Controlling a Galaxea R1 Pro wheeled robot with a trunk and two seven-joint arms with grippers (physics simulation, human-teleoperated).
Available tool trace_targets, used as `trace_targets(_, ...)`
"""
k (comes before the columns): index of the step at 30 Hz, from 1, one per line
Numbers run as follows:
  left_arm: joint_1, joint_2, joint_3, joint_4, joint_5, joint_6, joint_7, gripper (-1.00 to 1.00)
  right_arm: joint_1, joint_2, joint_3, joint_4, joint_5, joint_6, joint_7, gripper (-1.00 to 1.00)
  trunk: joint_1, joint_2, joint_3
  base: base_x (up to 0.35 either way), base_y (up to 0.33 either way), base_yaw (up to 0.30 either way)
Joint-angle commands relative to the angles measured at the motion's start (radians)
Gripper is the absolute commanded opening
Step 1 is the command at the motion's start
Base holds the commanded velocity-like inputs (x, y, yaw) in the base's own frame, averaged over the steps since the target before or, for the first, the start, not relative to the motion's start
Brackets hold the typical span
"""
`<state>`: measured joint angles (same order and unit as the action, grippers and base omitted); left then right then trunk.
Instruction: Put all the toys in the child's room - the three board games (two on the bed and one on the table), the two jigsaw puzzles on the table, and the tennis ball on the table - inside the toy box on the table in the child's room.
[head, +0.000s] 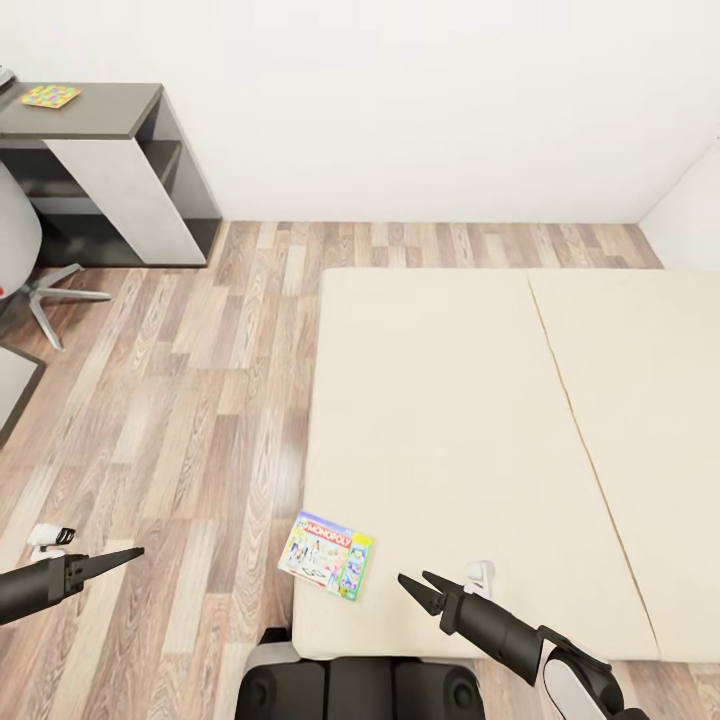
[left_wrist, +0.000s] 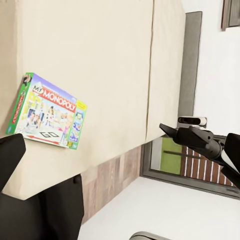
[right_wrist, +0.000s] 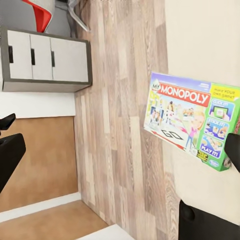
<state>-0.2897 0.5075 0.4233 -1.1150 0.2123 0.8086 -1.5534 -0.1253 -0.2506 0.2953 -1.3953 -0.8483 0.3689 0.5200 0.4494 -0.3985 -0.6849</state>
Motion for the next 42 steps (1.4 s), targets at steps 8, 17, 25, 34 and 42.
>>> trace_targets(8,0.0,0.0,0.0,0.0,-0.001,0.011,-0.005,1.0,0.0,0.0,0.001,0.0,-0.01,0.007,-0.002,1.0,0.001,-0.001,0.012,0.0,0.0,0.0)
trace_targets(17,0.0,0.0,0.0,0.0,-0.001,0.011,-0.005,1.0,0.0,0.001,0.001,0.0,-0.009,0.007,-0.002,1.0,0.001,-0.001,0.027,0.0,0.0,0.0)
trace_targets(25,0.0,0.0,0.0,0.0,0.0,0.011,-0.004,1.0,0.0,0.001,0.001,0.0,-0.009,0.007,-0.003,1.0,0.001,-0.001,0.04,0.0,0.0,0.0)
trace_targets(34,0.0,0.0,0.0,0.0,0.0,0.011,-0.005,1.0,0.0,0.001,0.001,0.0,-0.009,0.007,-0.002,1.0,0.001,-0.001,0.055,0.0,0.0,0.0)
trace_targets(42,0.0,0.0,0.0,0.0,0.0,0.011,-0.004,1.0,0.0,0.001,0.001,0.0,-0.009,0.007,-0.002,1.0,0.001,-0.001,0.068,0.0,0.0,0.0)
